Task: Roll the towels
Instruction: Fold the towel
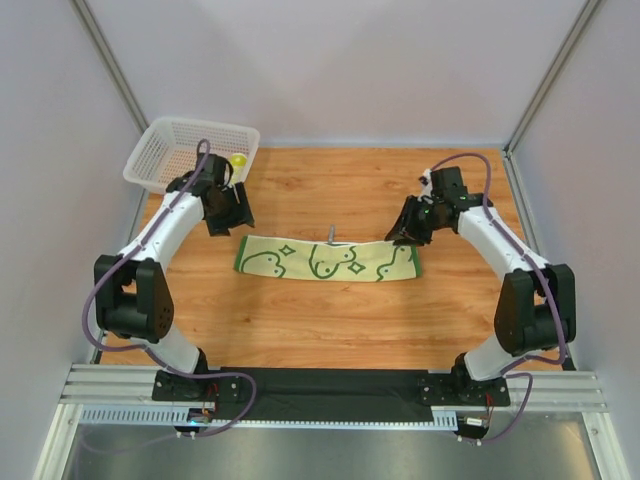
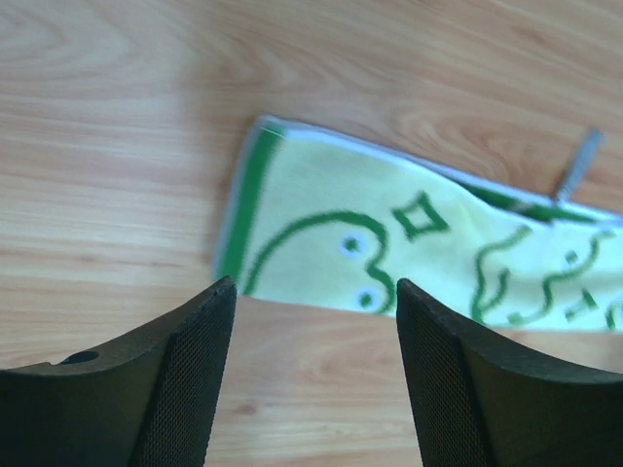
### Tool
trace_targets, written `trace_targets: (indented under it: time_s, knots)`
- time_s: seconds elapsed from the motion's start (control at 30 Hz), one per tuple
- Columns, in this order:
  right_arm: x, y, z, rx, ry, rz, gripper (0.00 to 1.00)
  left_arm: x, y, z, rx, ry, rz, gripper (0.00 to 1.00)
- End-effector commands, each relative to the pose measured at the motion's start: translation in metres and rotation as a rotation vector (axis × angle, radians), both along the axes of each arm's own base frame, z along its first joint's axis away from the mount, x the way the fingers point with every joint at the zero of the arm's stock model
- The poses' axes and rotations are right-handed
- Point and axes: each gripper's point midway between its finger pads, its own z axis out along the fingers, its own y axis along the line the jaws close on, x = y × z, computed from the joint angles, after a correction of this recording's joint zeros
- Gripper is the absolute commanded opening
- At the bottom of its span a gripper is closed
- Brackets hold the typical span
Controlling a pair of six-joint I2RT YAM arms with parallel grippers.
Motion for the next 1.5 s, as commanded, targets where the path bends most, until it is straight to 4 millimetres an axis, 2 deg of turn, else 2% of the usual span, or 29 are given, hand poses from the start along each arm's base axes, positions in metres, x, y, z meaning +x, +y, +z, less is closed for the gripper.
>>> trace_targets:
  time_s: [0.0, 0.07, 0.13, 0.2, 0.27, 0.3, 0.37, 0.4, 0.43, 0.5, 0.53, 0.6, 0.63, 0.7, 0.77, 0.9, 0.93, 0.97, 1.03, 1.07, 1.13, 1.17, 1.23, 1.27, 1.33, 1.37, 1.4, 1.47]
  knots:
    - [0.003, 0.053, 0.003, 0.141, -0.047, 0.184, 0.30, -0.008, -0.058, 0.006, -0.125, -0.073, -0.183, 0.73]
    - [0.007, 0.065, -0.002, 0.182, -0.033, 0.207, 0.24, -0.014, -0.068, -0.009, -0.153, -0.044, -0.203, 0.73]
    - [0.015, 0.068, -0.018, 0.192, 0.008, 0.213, 0.21, -0.018, -0.074, -0.028, -0.179, 0.003, -0.200, 0.73]
    - [0.021, 0.067, -0.037, 0.177, 0.053, 0.209, 0.19, -0.017, -0.072, -0.046, -0.162, 0.055, -0.187, 0.72]
    - [0.024, 0.062, -0.050, 0.178, 0.079, 0.194, 0.17, -0.014, -0.071, -0.057, -0.151, 0.077, -0.181, 0.71]
    - [0.023, 0.059, -0.064, 0.178, 0.118, 0.180, 0.16, -0.014, -0.068, -0.071, -0.129, 0.110, -0.169, 0.71]
    - [0.026, 0.046, -0.077, 0.169, 0.144, 0.138, 0.16, -0.011, -0.062, -0.080, -0.101, 0.130, -0.159, 0.71]
    - [0.024, 0.038, -0.085, 0.152, 0.169, 0.110, 0.16, -0.010, -0.054, -0.093, -0.076, 0.160, -0.136, 0.70]
    - [0.021, 0.021, -0.097, 0.104, 0.200, 0.062, 0.16, -0.010, -0.048, -0.097, -0.066, 0.178, -0.121, 0.70]
    - [0.011, -0.001, -0.112, 0.039, 0.262, -0.001, 0.17, -0.013, -0.029, -0.109, -0.043, 0.221, -0.064, 0.69]
    - [0.006, -0.021, -0.123, -0.007, 0.295, -0.057, 0.17, -0.015, -0.024, -0.111, -0.043, 0.232, -0.048, 0.68]
    - [0.000, -0.035, -0.133, -0.027, 0.331, -0.104, 0.17, -0.016, -0.009, -0.109, -0.009, 0.221, -0.003, 0.68]
    - [-0.006, -0.043, -0.140, -0.037, 0.358, -0.129, 0.17, -0.016, -0.006, -0.108, -0.002, 0.222, 0.004, 0.68]
    - [-0.007, -0.051, -0.141, -0.055, 0.363, -0.161, 0.17, -0.019, -0.002, -0.103, 0.007, 0.226, 0.014, 0.68]
    - [-0.002, -0.058, -0.136, -0.063, 0.349, -0.180, 0.17, -0.020, -0.003, -0.097, 0.001, 0.217, 0.015, 0.68]
    - [0.007, -0.050, -0.109, -0.047, 0.294, -0.151, 0.21, -0.021, -0.008, -0.083, -0.011, 0.186, 0.004, 0.69]
    - [0.007, -0.041, -0.102, -0.062, 0.274, -0.115, 0.23, -0.021, -0.011, -0.075, -0.014, 0.167, -0.006, 0.69]
    - [0.013, -0.039, -0.085, -0.069, 0.225, -0.105, 0.25, -0.020, -0.013, -0.069, -0.013, 0.149, -0.013, 0.70]
    - [0.010, -0.026, -0.068, -0.077, 0.193, -0.048, 0.34, -0.020, -0.016, -0.053, -0.007, 0.114, -0.026, 0.71]
    - [0.010, -0.021, -0.049, -0.075, 0.154, -0.032, 0.36, -0.023, -0.017, -0.047, 0.001, 0.110, -0.031, 0.72]
    - [0.005, -0.002, -0.032, -0.071, 0.112, 0.027, 0.40, -0.025, -0.017, -0.031, 0.006, 0.071, -0.032, 0.72]
    - [0.003, 0.005, -0.020, -0.062, 0.081, 0.047, 0.41, -0.030, -0.016, -0.030, 0.006, 0.069, -0.032, 0.72]
    - [-0.008, 0.033, -0.008, -0.012, 0.054, 0.126, 0.41, -0.036, -0.015, -0.021, -0.001, 0.038, -0.028, 0.72]
    - [-0.013, 0.056, 0.002, 0.064, 0.035, 0.180, 0.41, -0.042, -0.015, -0.025, -0.003, 0.044, -0.029, 0.72]
    - [-0.024, 0.078, 0.001, 0.152, 0.051, 0.233, 0.37, -0.047, -0.013, -0.026, 0.000, 0.034, -0.027, 0.73]
    - [-0.023, 0.089, 0.002, 0.194, 0.044, 0.254, 0.35, -0.052, -0.011, -0.033, 0.007, 0.045, -0.026, 0.73]
    - [-0.030, 0.098, -0.004, 0.230, 0.079, 0.281, 0.26, -0.053, -0.011, -0.036, 0.006, 0.052, -0.027, 0.72]
    - [-0.026, 0.100, -0.008, 0.243, 0.063, 0.256, 0.20, -0.058, -0.010, -0.048, 0.014, 0.083, -0.033, 0.72]
